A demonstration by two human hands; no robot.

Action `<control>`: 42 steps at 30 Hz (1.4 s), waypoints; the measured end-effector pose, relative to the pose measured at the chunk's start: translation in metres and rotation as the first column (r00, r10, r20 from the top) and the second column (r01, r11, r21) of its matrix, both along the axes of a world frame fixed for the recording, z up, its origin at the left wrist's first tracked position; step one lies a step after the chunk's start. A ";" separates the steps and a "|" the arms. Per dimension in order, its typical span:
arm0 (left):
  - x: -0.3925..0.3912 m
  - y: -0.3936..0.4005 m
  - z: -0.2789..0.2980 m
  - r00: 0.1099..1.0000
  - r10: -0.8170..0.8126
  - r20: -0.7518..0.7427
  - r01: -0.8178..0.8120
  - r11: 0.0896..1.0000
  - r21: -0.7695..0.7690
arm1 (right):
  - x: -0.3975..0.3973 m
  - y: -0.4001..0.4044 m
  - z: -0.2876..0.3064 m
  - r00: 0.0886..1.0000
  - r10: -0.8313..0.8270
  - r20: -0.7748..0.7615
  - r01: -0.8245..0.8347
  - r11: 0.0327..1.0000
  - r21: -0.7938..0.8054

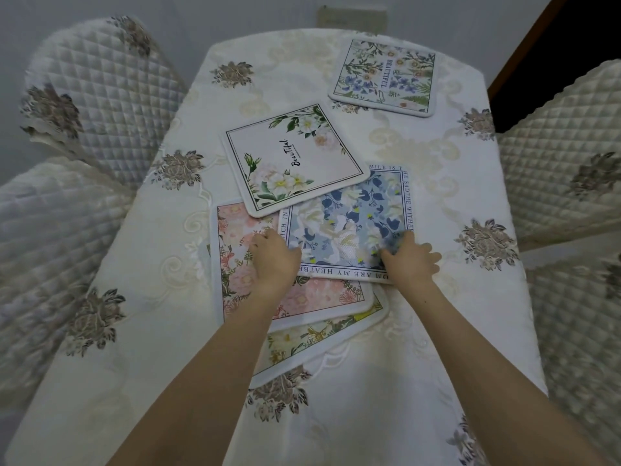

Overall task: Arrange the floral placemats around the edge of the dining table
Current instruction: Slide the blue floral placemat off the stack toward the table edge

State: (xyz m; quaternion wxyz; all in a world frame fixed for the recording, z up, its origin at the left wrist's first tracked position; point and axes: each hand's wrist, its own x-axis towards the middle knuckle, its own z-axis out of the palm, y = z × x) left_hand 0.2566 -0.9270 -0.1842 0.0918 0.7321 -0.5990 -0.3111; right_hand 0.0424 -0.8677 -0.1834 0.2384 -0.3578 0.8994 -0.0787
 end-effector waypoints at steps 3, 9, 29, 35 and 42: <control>0.002 -0.005 -0.004 0.987 0.074 -0.145 -0.070 0.997 0.035 | -0.005 -0.002 -0.001 0.998 -0.060 -0.019 0.061 0.998 0.011; 0.004 0.000 -0.004 0.915 0.143 -0.377 -0.138 0.990 0.041 | -0.010 -0.006 0.001 0.984 -0.159 0.074 0.159 0.987 0.002; 0.011 0.092 0.032 0.896 0.039 -0.442 -0.037 0.999 0.012 | -0.021 0.108 0.037 0.960 -0.016 0.280 0.130 0.909 -0.396; 0.006 0.145 0.037 0.875 -0.014 -0.484 -0.004 0.999 -0.036 | -0.022 0.171 0.040 0.959 -0.058 0.278 0.173 0.895 -0.411; -0.029 0.194 0.035 0.861 -0.096 -0.499 0.087 0.995 -0.042 | -0.048 0.238 0.040 0.946 -0.188 0.265 0.286 0.868 -0.407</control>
